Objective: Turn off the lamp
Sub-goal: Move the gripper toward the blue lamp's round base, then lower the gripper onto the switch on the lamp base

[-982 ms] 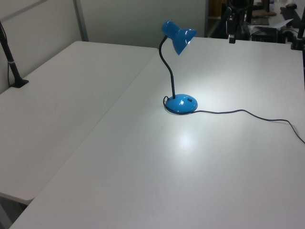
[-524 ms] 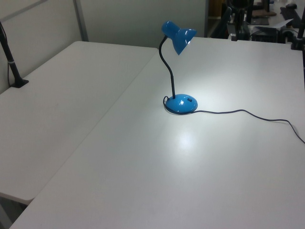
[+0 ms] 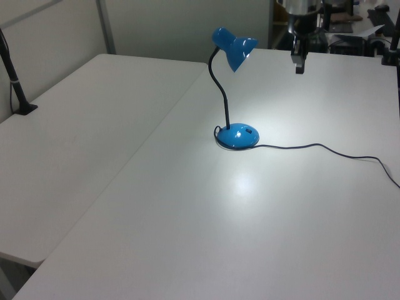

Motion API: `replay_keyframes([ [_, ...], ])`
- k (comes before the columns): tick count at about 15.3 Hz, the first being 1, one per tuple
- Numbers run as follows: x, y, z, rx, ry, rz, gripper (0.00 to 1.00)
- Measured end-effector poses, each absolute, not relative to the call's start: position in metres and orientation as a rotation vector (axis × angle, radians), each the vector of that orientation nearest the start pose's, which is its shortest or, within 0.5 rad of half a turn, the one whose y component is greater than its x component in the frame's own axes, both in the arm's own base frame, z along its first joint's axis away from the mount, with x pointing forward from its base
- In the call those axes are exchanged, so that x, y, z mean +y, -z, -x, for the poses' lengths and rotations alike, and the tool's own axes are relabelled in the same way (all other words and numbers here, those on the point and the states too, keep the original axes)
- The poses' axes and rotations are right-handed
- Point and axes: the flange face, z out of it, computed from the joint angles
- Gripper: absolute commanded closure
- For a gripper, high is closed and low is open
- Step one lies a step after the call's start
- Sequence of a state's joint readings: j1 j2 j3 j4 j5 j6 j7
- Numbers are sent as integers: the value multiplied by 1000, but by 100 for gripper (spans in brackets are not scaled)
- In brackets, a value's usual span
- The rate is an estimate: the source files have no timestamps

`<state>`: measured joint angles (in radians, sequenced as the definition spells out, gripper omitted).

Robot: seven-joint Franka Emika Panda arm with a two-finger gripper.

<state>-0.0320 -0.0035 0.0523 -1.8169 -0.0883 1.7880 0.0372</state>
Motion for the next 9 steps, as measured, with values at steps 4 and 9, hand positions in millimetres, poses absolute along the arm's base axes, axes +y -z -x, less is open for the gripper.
replay_keyframes([
  [4,6,-472,-563,-29,49,3221,100],
  [9,9,-415,-571,61,198,3196,100],
])
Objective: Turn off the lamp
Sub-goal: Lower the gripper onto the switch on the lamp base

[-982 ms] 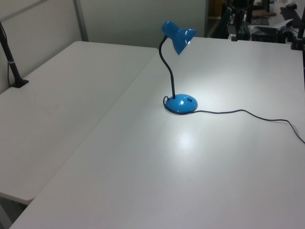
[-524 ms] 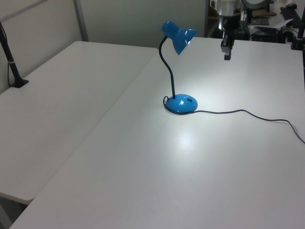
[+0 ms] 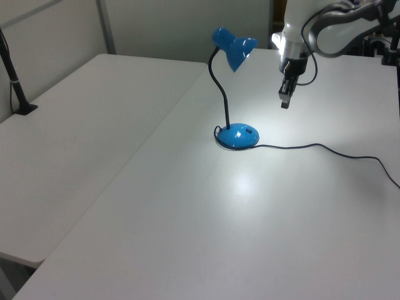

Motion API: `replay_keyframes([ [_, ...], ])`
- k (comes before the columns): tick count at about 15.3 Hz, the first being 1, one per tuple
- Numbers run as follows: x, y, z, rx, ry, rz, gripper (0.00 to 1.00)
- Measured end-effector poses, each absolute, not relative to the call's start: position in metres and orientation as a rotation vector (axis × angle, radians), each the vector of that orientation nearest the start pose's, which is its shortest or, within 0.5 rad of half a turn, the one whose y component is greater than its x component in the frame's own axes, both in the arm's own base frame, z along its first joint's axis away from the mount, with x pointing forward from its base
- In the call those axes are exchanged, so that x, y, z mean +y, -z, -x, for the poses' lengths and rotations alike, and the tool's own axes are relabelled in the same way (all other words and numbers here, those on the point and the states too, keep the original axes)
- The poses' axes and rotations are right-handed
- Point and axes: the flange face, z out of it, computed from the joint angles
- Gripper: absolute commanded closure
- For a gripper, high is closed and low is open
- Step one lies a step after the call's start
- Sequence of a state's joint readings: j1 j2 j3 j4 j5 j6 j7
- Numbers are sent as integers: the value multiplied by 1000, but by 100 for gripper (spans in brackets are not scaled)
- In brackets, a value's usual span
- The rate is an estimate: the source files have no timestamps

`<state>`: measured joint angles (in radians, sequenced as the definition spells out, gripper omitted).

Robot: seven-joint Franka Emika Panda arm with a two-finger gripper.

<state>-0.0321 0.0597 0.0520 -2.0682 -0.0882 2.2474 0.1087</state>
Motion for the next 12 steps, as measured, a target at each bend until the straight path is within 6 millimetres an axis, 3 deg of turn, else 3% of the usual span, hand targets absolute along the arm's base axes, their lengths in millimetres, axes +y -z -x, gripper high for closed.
replay_keyframes([
  [8,12,-350,-606,216,441,3115,100],
  [12,15,-340,-613,207,532,3087,100],
])
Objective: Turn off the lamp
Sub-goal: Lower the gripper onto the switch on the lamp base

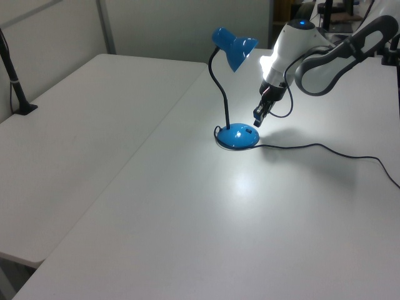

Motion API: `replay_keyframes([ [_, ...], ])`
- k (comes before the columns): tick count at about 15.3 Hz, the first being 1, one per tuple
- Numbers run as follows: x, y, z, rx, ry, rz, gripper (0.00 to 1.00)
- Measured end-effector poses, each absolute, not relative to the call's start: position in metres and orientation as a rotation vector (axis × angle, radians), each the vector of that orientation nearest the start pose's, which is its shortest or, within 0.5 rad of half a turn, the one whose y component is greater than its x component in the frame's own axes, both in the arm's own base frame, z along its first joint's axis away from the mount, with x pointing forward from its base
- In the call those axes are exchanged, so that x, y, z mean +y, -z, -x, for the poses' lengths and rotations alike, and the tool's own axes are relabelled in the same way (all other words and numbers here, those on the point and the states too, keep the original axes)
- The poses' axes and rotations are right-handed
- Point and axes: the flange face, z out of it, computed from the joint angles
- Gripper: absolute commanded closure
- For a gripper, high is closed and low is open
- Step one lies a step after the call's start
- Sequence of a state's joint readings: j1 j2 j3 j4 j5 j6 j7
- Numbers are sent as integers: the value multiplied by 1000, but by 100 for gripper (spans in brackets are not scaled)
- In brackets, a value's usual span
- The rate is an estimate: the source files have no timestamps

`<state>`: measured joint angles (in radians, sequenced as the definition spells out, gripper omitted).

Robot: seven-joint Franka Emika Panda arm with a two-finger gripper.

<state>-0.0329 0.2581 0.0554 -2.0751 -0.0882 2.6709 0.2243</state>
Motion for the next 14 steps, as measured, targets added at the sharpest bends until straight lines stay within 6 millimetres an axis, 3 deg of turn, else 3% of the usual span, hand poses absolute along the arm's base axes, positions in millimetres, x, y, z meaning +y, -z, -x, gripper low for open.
replay_keyframes([
  [14,28,-327,-618,174,581,3064,100],
])
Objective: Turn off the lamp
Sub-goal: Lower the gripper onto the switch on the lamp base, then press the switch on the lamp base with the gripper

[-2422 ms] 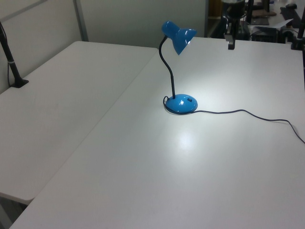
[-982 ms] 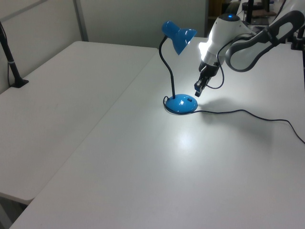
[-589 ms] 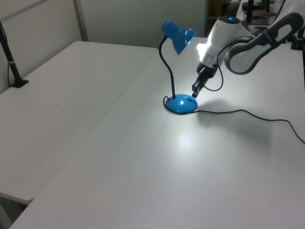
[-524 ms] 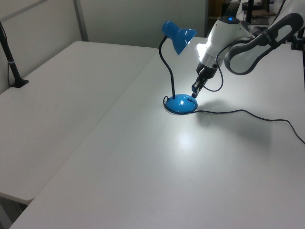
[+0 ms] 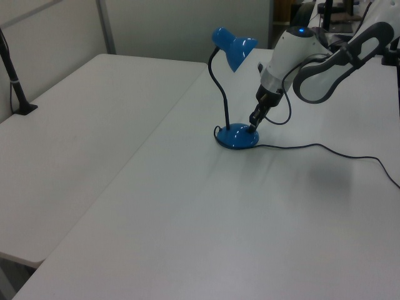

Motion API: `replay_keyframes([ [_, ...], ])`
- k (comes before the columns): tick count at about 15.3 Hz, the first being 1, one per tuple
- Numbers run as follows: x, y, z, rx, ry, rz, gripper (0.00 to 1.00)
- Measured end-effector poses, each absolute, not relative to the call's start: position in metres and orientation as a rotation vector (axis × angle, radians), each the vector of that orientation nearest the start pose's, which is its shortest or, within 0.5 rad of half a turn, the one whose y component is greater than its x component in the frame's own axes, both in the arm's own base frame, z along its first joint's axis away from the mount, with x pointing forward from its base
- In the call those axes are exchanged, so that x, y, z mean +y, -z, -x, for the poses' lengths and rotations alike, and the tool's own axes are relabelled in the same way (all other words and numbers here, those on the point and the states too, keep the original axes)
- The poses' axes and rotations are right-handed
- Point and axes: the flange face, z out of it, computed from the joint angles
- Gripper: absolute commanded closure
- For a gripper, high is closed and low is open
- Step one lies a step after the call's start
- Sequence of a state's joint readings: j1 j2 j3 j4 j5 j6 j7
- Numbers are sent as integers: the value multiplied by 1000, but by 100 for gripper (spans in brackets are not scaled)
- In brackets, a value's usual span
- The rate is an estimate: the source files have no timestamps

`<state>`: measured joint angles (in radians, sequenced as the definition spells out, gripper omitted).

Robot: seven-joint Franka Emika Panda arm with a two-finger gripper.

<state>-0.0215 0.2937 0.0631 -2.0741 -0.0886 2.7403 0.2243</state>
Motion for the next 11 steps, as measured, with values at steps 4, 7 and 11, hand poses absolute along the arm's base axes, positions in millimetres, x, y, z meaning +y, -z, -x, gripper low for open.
replay_keyframes([
  [4,28,-323,-616,173,567,3068,100],
  [7,28,-320,-611,176,484,3092,100],
  [11,25,-344,-598,187,310,3142,100],
])
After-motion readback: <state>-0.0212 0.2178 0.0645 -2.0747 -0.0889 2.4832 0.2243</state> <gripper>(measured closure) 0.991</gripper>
